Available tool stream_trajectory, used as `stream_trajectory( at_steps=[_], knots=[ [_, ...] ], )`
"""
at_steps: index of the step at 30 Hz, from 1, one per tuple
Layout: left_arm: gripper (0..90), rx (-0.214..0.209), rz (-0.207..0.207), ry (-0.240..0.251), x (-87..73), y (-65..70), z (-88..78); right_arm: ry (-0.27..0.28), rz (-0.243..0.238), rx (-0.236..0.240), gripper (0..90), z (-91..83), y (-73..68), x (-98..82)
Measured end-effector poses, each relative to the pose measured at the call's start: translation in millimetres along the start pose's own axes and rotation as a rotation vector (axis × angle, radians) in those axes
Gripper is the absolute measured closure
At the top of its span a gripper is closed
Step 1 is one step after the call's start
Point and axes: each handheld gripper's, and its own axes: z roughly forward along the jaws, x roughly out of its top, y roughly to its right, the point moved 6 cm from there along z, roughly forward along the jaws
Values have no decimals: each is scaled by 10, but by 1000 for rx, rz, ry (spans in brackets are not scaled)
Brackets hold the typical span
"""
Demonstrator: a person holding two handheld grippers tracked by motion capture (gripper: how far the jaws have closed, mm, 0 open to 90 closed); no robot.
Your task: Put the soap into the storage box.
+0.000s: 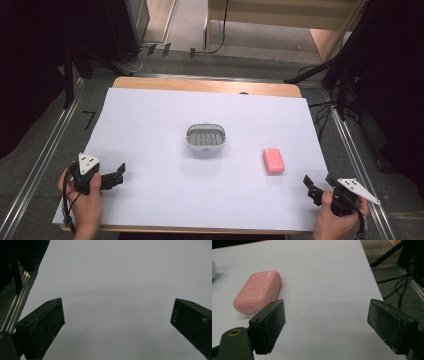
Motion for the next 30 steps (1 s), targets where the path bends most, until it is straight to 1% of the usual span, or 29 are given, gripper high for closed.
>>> stream_trajectory(
  at_steps=[2,3,4,7,9,10,11,12,13,14,15,16,17,18,19,20,21,22,23,24,25,26,27,28,30],
  knots=[
    [0,0,0,0,0,0,0,3,-3,5,157,-2,-5,1],
    [0,1,0,1,0,0,-1,4,-26,15,158,-9,-35,0],
    [0,1,0,1,0,0,-1,4,-26,15,158,-9,-35,0],
    [0,2,3,6,1,6,-4,-8,-47,15,154,-2,-57,1],
    [0,3,9,8,1,8,-6,-26,-49,24,142,2,-74,-1],
    [0,3,13,7,-1,12,-10,-50,-47,40,141,9,-90,4],
    [0,3,14,7,-1,16,-11,-50,-47,40,141,9,-90,4],
    [0,9,21,13,0,21,-10,-81,-67,28,140,20,-96,22],
    [0,9,21,13,0,21,-10,-90,-80,23,140,29,-97,33],
    [0,12,31,2,-2,24,-6,-109,-94,22,139,36,-106,42],
    [0,12,31,2,-2,24,-6,-109,-94,22,139,36,-106,42],
    [0,11,29,2,-2,28,-1,-161,-126,13,138,58,-112,55],
    [0,11,29,2,-2,28,-1,-161,-126,13,138,58,-112,55],
    [0,11,28,1,-2,26,-2,-177,-130,8,138,66,-117,56],
    [0,6,24,2,-2,24,-3,-242,-143,12,130,98,-132,51],
    [0,4,18,5,-2,22,-4,-261,-147,10,130,109,-137,51],
    [0,3,17,6,-1,22,-6,-291,-154,7,127,120,-144,50],
    [0,3,17,6,-1,22,-6,-291,-154,7,127,120,-144,50],
    [0,1,18,12,0,23,-8,-342,-168,6,86,145,-176,62],
    [0,1,18,12,0,23,-8,-342,-168,6,86,145,-176,62],
    [0,0,18,9,-1,22,-6,-372,-176,3,71,160,-199,66],
    [0,2,17,7,-1,22,-5,-428,-208,-7,26,197,-235,79],
    [0,2,18,4,-2,22,-3,-458,-220,-4,15,218,-258,85],
    [0,3,19,3,-2,23,-2,-485,-227,-4,0,241,-278,93],
    [0,5,21,0,-3,23,-1,-517,-233,1,0,281,-316,120]
  ],
)
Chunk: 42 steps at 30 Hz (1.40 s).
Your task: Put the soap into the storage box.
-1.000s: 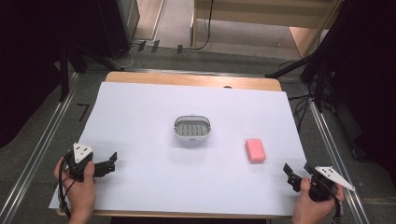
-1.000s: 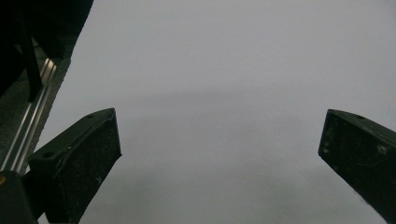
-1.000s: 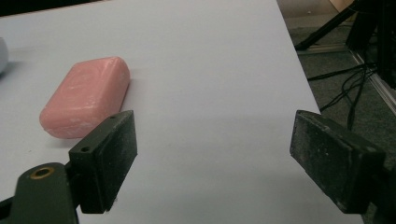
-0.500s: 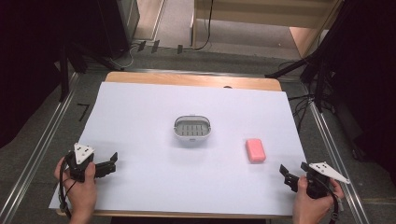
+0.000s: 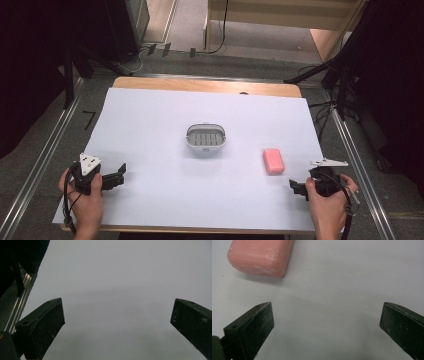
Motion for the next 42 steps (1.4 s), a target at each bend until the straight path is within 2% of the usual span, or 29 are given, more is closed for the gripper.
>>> stream_trajectory(
  at_steps=[1,5,14,23,30,32,40,42],
  knots=[
    [0,0,0,0,0,0,0,0,0,0,0,0,0,0],
    [0,-2,-1,1,1,0,1,-68,-15,-6,0,27,-47,126],
    [0,-2,-2,2,1,0,2,-122,-54,4,0,17,-195,399],
    [0,-8,-4,6,1,-1,-3,-178,-57,25,0,69,-291,515],
    [0,-9,-3,7,1,0,-4,-211,-43,31,0,131,-364,561],
    [0,-8,-2,6,1,1,-3,-219,-55,30,0,169,-395,582],
    [0,-7,9,6,0,3,-2,-207,-49,36,0,239,-482,692],
    [0,-5,10,4,0,5,-1,-206,-30,26,0,256,-514,728]
  ],
)
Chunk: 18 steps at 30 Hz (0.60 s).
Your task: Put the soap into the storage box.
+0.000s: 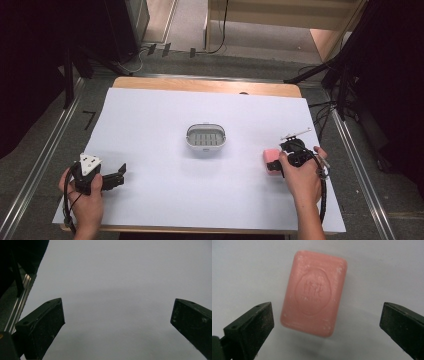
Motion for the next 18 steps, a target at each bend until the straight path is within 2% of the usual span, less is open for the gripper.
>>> stream_trajectory(
  at_steps=[4,5,9,13,17,18],
  knots=[
    [0,2,3,-3,-1,2,-2,-7,24,-16,0,53,-33,51],
    [0,1,4,-2,-1,2,-4,-16,57,-28,0,85,-50,72],
    [0,-1,2,1,0,2,-3,-21,84,-14,0,107,-85,97],
    [0,-1,0,-2,0,1,1,-26,158,-5,0,108,-114,151],
    [0,-3,-3,-1,0,2,5,-39,167,-6,11,113,-128,155],
    [0,-4,-2,-1,0,2,4,-45,165,-12,59,113,-136,149]
  ],
)
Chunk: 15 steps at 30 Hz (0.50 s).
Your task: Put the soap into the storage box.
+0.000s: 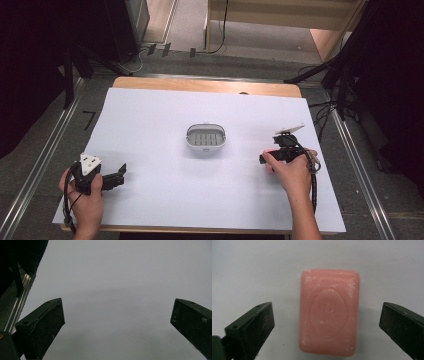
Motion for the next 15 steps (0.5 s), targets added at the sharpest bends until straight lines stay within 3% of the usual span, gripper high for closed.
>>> stream_trajectory(
  at_steps=[2,3,7,15],
  knots=[
    [0,0,0,-1,0,0,2,-16,18,-12,189,15,-13,-14],
    [0,0,0,-2,0,0,3,-21,21,26,253,32,-31,-14],
    [0,2,0,-4,-1,1,4,-27,44,34,292,47,-18,-13],
    [0,0,4,-7,-2,3,4,-36,46,-23,337,108,-43,-9]
  ],
)
